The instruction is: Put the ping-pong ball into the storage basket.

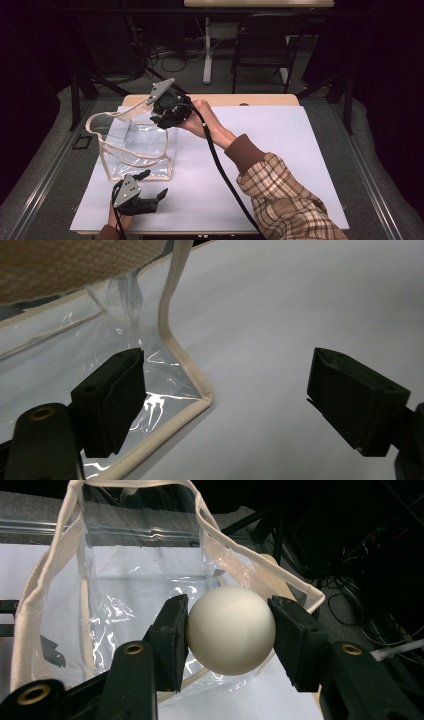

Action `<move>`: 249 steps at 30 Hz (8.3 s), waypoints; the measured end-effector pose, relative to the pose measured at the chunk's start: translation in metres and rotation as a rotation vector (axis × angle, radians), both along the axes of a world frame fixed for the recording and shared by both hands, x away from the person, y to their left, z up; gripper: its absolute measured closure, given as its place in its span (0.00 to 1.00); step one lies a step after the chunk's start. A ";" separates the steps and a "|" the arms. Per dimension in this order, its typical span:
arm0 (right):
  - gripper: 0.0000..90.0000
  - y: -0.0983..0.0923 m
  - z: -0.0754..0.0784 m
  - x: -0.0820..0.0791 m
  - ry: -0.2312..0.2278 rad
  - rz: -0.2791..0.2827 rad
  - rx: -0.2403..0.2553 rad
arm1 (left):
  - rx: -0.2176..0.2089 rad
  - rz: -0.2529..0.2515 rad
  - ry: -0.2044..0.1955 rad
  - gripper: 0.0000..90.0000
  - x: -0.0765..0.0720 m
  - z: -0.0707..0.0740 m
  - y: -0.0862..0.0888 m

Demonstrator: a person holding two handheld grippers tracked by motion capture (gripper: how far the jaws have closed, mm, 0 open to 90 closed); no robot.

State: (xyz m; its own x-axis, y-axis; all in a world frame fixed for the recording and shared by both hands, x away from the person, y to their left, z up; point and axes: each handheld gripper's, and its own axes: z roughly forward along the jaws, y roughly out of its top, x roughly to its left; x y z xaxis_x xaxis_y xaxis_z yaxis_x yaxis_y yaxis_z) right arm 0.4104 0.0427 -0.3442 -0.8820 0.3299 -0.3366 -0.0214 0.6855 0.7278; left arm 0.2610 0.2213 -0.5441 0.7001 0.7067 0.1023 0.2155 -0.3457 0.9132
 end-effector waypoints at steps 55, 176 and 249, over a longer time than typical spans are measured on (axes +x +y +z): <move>0.57 0.040 -0.032 0.004 0.072 0.025 -0.121 | 0.000 -0.005 0.000 0.18 0.000 0.000 0.001; 0.02 -0.116 -0.047 -0.028 0.131 -0.101 0.089 | 0.011 -0.008 0.010 0.18 -0.002 -0.002 0.001; 0.02 -0.242 -0.131 -0.096 0.087 -0.331 0.177 | 0.017 -0.011 0.004 0.18 -0.002 -0.001 0.000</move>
